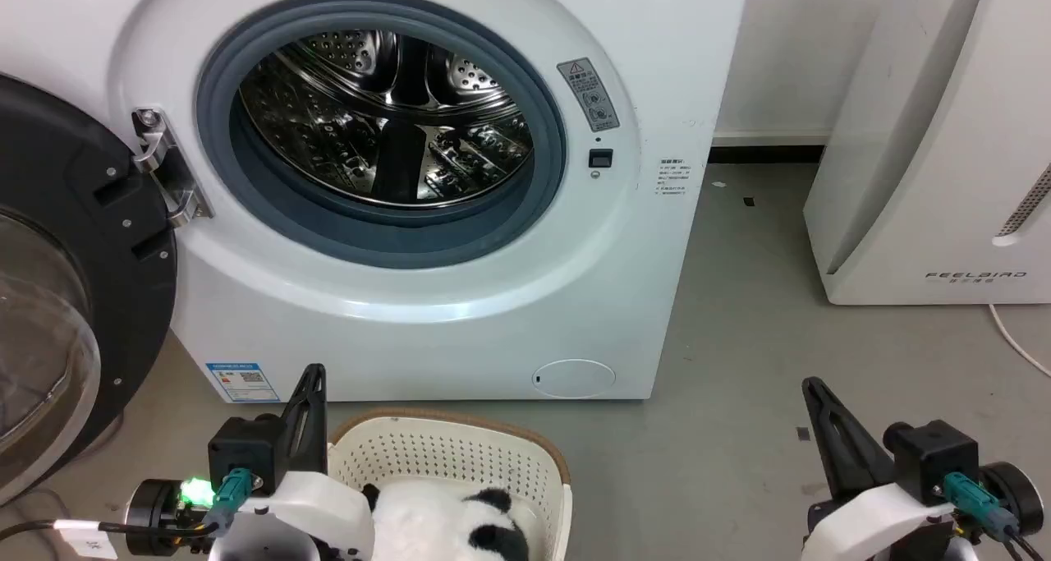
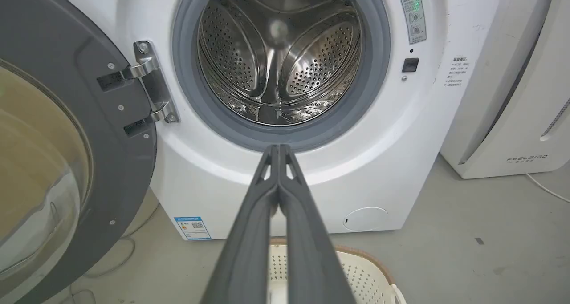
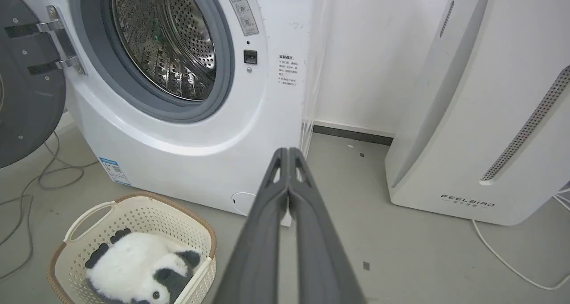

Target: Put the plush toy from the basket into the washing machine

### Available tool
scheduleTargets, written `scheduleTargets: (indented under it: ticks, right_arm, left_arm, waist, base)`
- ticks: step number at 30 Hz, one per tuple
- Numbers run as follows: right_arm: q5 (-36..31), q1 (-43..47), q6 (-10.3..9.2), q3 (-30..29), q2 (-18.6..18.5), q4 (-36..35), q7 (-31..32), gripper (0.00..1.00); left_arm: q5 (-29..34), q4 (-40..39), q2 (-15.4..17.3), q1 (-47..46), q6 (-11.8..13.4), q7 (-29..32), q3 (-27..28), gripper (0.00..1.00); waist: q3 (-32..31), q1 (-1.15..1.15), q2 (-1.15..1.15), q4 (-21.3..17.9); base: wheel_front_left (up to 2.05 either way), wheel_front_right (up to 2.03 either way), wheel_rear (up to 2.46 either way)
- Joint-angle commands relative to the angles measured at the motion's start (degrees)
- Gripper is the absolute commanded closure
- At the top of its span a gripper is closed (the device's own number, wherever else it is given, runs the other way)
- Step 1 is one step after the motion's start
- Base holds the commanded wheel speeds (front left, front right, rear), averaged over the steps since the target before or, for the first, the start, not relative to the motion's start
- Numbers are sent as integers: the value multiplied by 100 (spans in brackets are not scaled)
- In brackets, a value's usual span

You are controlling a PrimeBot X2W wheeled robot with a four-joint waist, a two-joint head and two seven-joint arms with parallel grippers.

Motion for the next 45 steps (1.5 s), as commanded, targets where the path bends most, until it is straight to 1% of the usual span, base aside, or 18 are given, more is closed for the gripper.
scheduleTargets:
  ticks: [1, 16, 17, 33, 45]
  right_arm:
    - [-44, -82, -5, -5, -3, -7, 9, 100]
    - [-44, -82, -5, -5, -3, -7, 9, 100]
    - [1, 0, 0, -2, 0, 0, -1, 0]
    - [271, -34, -1, -168, 0, -103, -182, 0]
    - [451, -159, -1, -224, -1, -213, -325, 0]
  left_arm:
    - [16, -25, 1, 79, 15, 2, -4, 100]
    - [16, -25, 1, 79, 15, 2, -4, 100]
    - [0, 0, 0, 0, 1, -2, 0, 0]
    - [-36, 167, 2, -134, 107, -183, -68, 0]
    - [-63, 733, 34, -534, 65, -327, -107, 0]
  waist:
    - [0, 0, 0, 0]
    - [0, 0, 0, 0]
    - [0, 0, 0, 0]
    - [100, 0, 0, -7]
    - [387, 0, 0, -75]
  base:
    - [0, 0, 0]
    - [0, 0, 0]
    - [0, 0, 0]
    - [0, 0, 0]
    - [0, 0, 0]
